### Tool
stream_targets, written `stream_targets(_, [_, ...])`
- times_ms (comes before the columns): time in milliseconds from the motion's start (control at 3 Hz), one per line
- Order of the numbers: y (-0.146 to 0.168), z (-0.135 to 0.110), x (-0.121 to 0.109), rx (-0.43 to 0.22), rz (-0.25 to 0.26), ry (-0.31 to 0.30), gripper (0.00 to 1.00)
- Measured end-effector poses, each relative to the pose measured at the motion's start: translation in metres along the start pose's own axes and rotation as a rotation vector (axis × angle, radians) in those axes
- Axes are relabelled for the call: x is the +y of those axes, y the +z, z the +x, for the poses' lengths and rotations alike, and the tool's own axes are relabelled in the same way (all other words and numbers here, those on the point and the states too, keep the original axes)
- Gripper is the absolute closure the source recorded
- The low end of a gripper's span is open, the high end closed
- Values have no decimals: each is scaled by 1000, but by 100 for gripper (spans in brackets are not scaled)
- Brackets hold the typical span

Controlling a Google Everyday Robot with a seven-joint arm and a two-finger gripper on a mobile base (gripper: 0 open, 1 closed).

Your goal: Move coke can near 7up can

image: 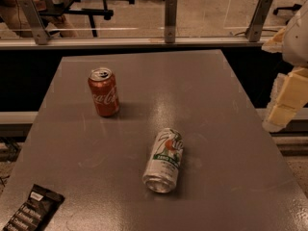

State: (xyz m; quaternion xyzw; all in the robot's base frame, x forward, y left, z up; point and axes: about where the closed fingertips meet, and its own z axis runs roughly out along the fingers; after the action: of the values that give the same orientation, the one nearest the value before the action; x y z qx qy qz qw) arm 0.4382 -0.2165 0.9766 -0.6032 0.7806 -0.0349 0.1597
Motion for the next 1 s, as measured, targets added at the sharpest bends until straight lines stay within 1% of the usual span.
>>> stream_targets(333, [0, 0, 0, 0, 0, 0, 0])
stream_targets(667, [4, -20, -19, -59, 3, 0, 0])
stream_targets(1000, [15, -71, -45, -173, 0, -39, 0])
